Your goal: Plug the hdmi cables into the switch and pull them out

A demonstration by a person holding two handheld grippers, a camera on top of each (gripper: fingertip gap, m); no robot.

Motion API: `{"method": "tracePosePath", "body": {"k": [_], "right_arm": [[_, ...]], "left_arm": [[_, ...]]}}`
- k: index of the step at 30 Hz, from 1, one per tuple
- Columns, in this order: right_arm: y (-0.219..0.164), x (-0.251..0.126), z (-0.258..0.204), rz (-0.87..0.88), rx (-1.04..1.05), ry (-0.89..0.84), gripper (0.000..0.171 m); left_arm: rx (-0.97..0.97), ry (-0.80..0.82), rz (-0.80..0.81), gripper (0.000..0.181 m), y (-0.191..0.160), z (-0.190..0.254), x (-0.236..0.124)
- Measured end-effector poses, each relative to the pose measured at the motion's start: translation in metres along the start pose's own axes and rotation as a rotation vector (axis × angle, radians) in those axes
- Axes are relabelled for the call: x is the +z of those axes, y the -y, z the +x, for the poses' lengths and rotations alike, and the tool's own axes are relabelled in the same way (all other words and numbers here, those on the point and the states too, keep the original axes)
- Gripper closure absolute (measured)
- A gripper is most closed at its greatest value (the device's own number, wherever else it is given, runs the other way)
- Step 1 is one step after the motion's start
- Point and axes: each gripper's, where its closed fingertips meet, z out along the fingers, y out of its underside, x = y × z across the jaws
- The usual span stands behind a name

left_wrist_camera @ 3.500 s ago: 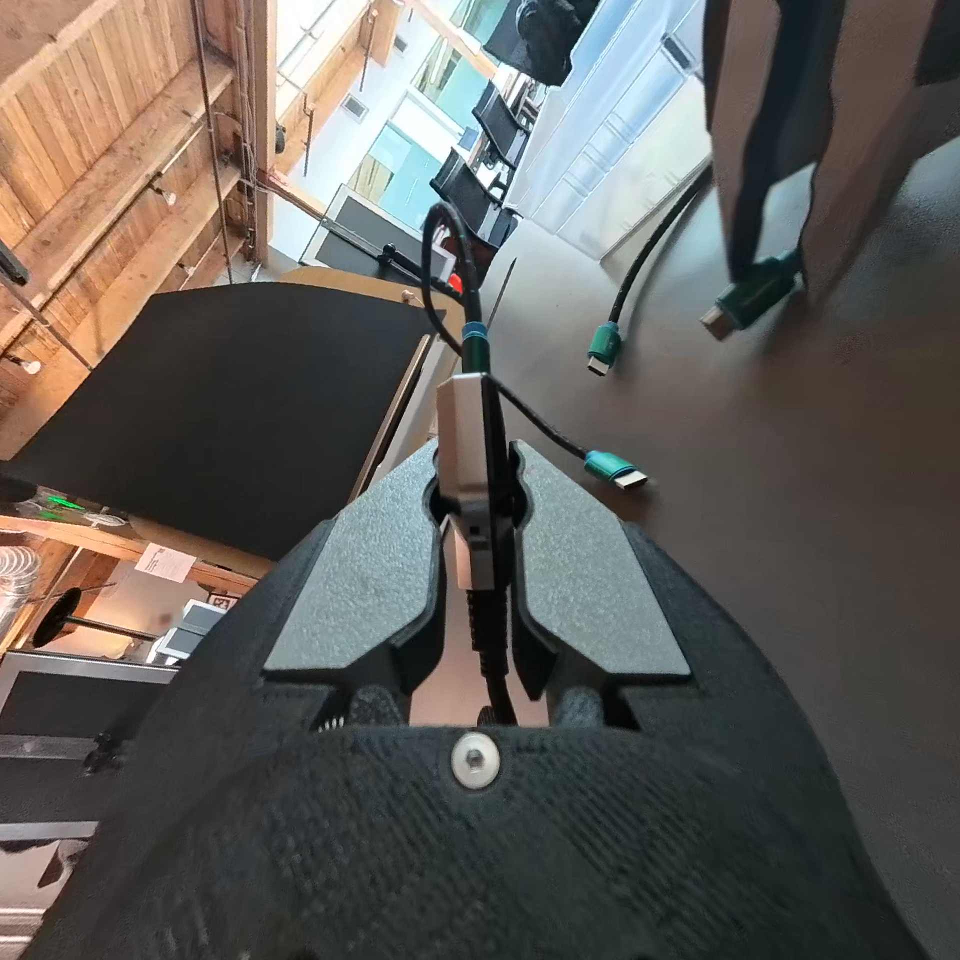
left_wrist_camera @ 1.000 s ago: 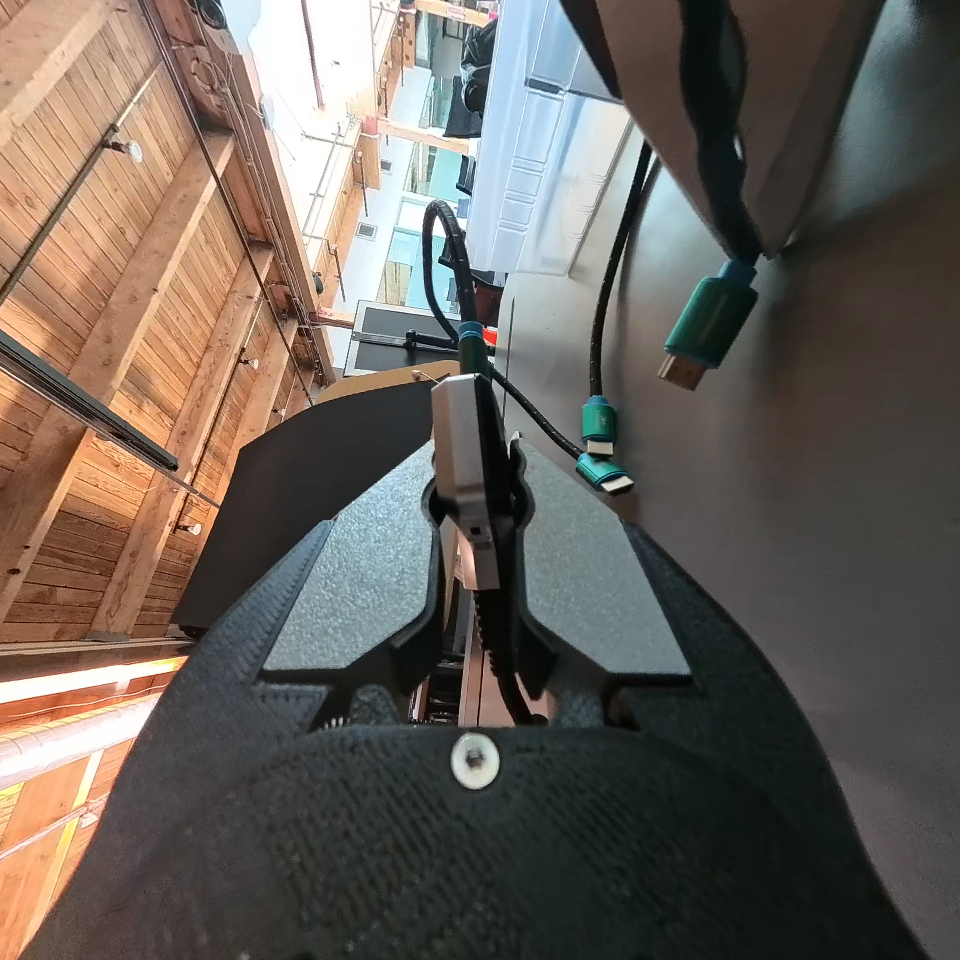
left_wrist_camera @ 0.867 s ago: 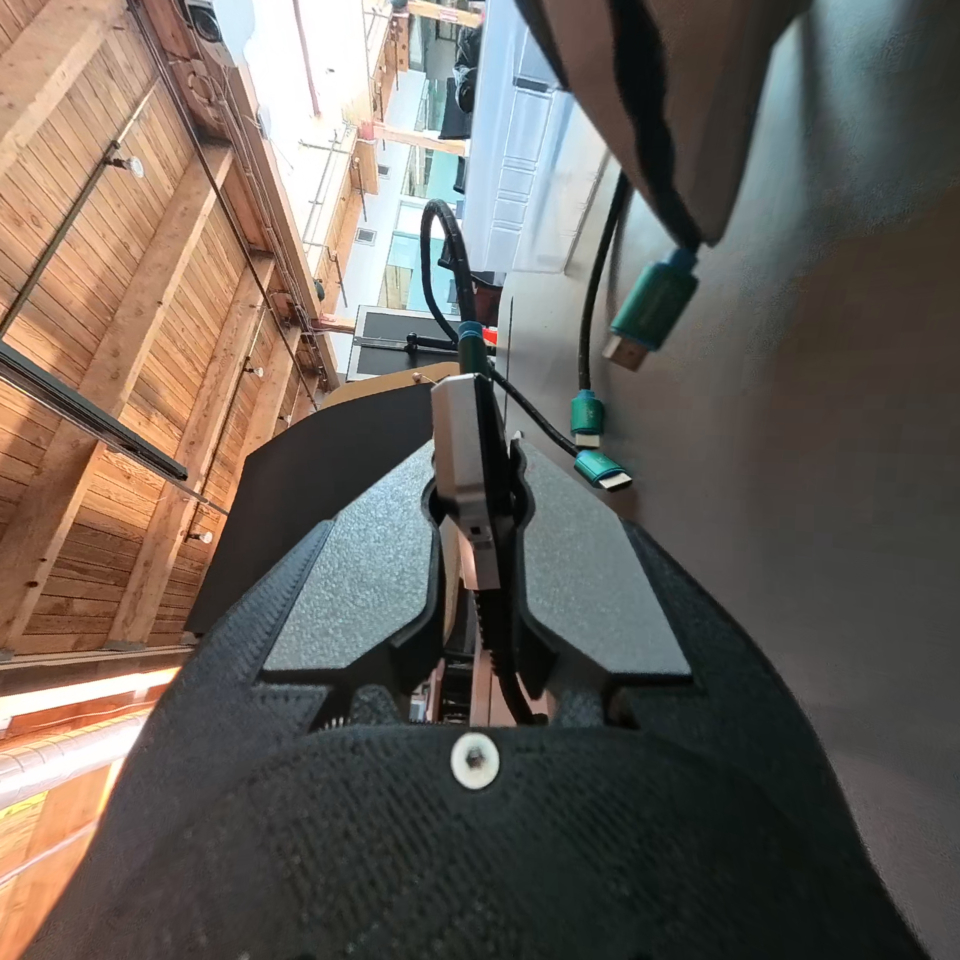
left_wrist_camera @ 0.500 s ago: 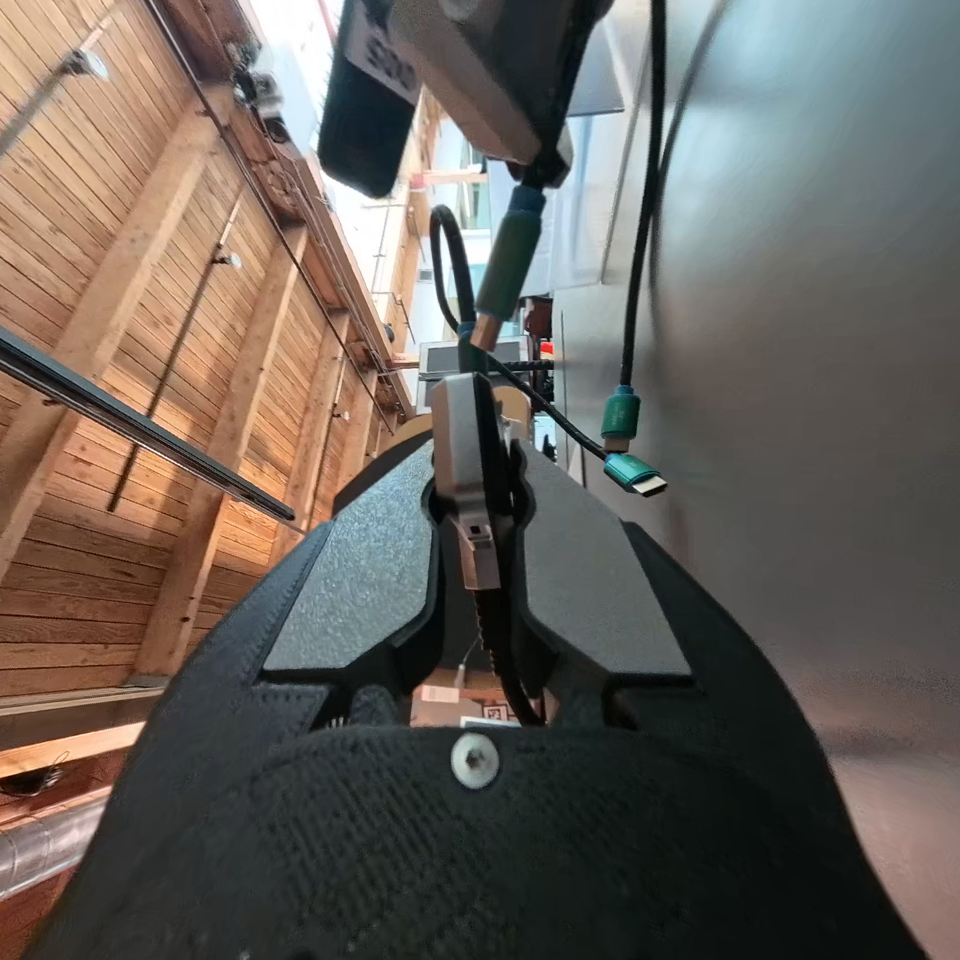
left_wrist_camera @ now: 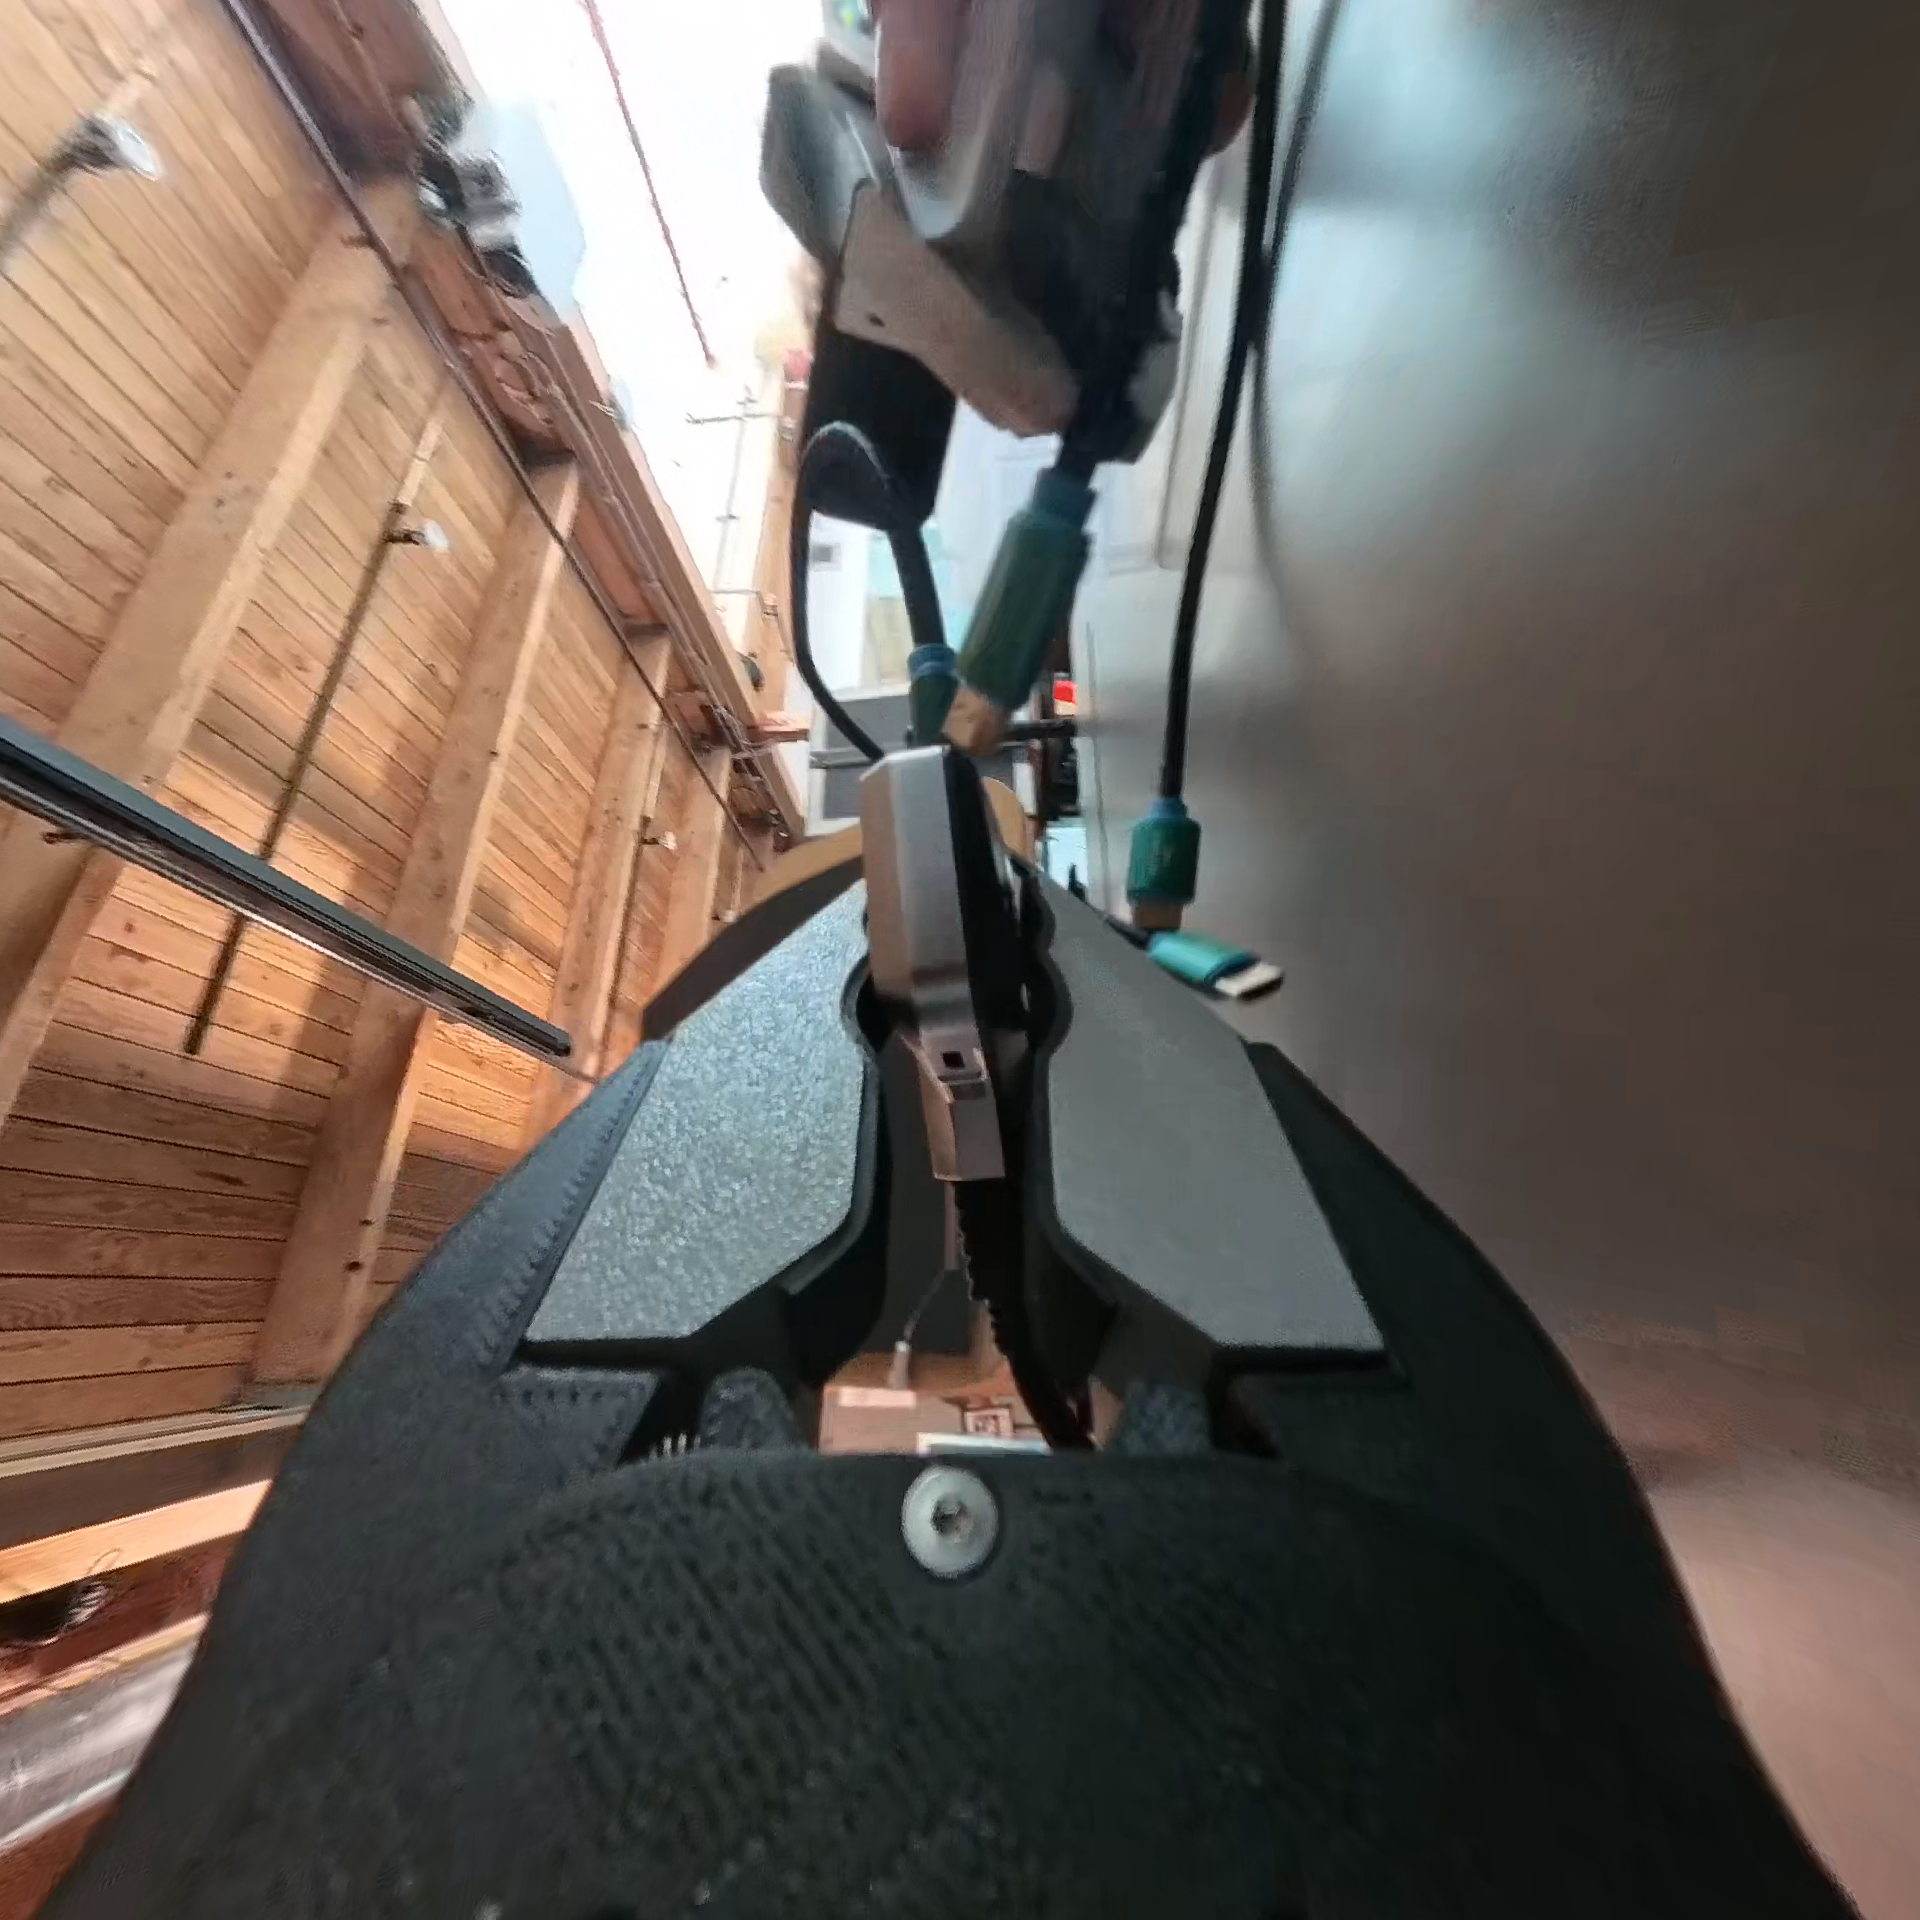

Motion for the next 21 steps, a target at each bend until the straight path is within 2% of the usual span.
{"method": "tracePosePath", "body": {"k": [1,6,9,12,16,18,21], "right_arm": [[-0.001,-0.001,0.010,-0.002,-0.005,-0.058,0.168],[-0.016,0.002,0.042,-0.100,-0.056,-0.292,0.167],[-0.013,-0.004,0.057,-0.101,-0.125,-0.460,0.167],[-0.003,-0.015,0.060,-0.051,-0.259,-0.634,0.156],[0.006,-0.035,0.058,0.020,-0.515,-0.961,0.148],[0.003,-0.024,0.044,0.040,-0.660,-0.995,0.148],[-0.004,-0.007,0.035,0.020,-0.775,-1.044,0.162]], "left_arm": [[-0.009,-0.025,-0.014,0.159,-0.004,0.004,0.001],[-0.035,-0.062,-0.047,0.160,-0.013,0.009,0.000],[-0.039,-0.081,-0.043,0.160,-0.012,0.012,0.000],[-0.032,-0.095,-0.032,0.160,-0.008,0.016,0.000],[-0.053,-0.085,-0.033,0.160,-0.008,0.013,0.000],[-0.083,-0.057,-0.055,0.160,-0.014,0.006,0.000],[-0.109,-0.026,-0.114,0.160,-0.028,-0.002,0.000]]}}
